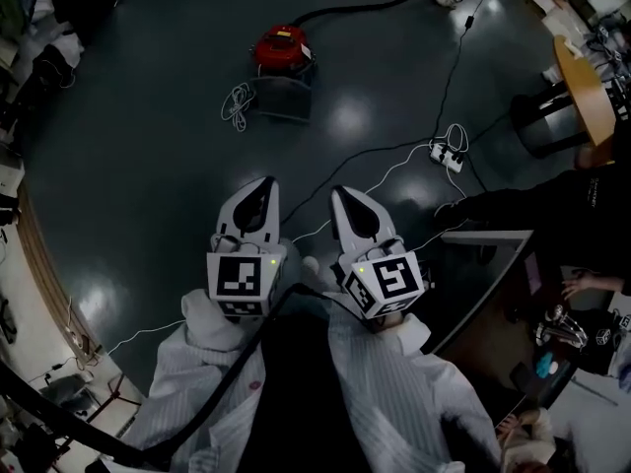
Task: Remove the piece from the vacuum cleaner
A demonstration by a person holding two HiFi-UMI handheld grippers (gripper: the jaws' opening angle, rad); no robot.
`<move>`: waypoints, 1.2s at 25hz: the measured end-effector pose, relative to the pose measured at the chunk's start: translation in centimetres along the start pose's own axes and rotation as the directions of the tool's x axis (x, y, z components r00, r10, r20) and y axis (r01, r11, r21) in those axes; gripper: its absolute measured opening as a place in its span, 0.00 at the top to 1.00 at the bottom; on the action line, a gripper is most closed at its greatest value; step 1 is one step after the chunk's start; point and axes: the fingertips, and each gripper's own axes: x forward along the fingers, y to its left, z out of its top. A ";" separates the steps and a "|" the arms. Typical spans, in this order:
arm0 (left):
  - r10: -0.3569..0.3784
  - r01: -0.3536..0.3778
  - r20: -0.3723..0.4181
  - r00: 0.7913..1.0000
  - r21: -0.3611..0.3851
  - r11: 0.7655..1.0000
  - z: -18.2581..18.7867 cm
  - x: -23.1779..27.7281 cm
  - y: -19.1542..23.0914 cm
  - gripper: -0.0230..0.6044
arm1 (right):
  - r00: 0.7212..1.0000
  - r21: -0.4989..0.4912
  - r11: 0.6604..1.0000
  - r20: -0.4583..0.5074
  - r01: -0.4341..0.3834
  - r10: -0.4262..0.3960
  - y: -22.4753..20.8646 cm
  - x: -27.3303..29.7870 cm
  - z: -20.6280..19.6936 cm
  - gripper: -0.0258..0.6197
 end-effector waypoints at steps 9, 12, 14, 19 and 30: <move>0.054 -0.054 -0.010 0.998 0.023 0.998 0.8 5.7 5.4 0.96 | 0.998 0.029 0.999 -0.060 -0.034 0.036 -2.3 6.7 -1.3 0.96; 0.054 -0.054 -0.011 0.998 0.041 0.998 0.9 9.5 8.2 0.96 | 0.997 0.024 0.999 -0.062 -0.040 0.041 -3.9 11.0 -1.2 0.96; 0.050 -0.049 -0.022 0.999 0.055 0.997 1.0 12.5 10.6 0.96 | 0.997 0.030 0.999 -0.062 -0.037 0.039 -5.2 14.8 -0.9 0.96; -0.011 0.016 -0.061 0.998 0.085 0.996 3.2 21.3 17.6 0.96 | 0.997 0.045 0.999 -0.071 -0.002 0.005 -9.2 25.9 1.0 0.96; -0.180 0.212 -0.204 0.962 0.151 0.965 3.8 40.0 27.0 0.96 | 0.976 0.052 0.990 -0.184 0.127 -0.116 -18.3 44.6 1.0 0.96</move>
